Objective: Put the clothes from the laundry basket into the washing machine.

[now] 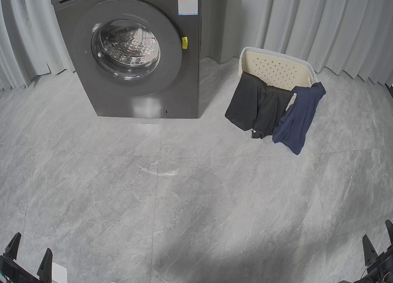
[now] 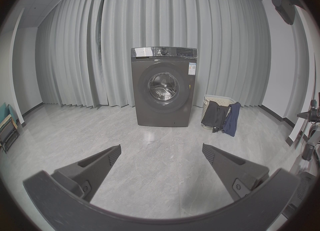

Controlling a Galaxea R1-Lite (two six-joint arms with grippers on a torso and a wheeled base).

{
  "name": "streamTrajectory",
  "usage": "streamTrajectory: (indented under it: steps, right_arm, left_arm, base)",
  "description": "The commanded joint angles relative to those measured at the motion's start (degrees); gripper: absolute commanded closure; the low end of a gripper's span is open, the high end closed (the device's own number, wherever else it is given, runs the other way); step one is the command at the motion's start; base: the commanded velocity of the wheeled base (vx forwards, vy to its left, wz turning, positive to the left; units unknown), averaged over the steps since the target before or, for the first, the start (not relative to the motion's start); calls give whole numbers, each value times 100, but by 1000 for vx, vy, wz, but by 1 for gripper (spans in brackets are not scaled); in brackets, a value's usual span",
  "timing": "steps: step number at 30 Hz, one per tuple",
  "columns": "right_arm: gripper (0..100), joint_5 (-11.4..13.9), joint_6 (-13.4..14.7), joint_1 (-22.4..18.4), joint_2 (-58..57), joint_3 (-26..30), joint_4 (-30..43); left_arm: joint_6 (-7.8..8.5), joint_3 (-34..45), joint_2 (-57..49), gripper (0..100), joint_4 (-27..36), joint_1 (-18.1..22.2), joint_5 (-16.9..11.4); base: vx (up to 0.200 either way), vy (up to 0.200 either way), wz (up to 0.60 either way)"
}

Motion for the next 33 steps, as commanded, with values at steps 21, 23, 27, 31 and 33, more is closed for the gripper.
streamTrajectory:
  steps: [21, 23, 27, 31, 33]
  right_arm:
    - [0, 17, -14, 4, -99, 101, -1]
    - [0, 17, -5, 4, -99, 101, -1]
    - [0, 17, -5, 4, -99, 101, -1]
    - [0, 17, -5, 4, -99, 101, -1]
    - [0, 17, -5, 4, -99, 101, -1]
  left_arm:
    - [16, 101, -77, 0, 0, 4, 15]
    - [8, 101, -77, 0, 0, 4, 15]
    - [16, 101, -77, 0, 0, 4, 15]
    - [-1, 101, -77, 0, 0, 4, 24]
    - [-1, 101, -77, 0, 0, 4, 24]
  base:
    - [105, 0, -171]
    - [0, 0, 0]
    - [0, 0, 0]
    - [100, 0, 0]
    - [200, 0, 0]
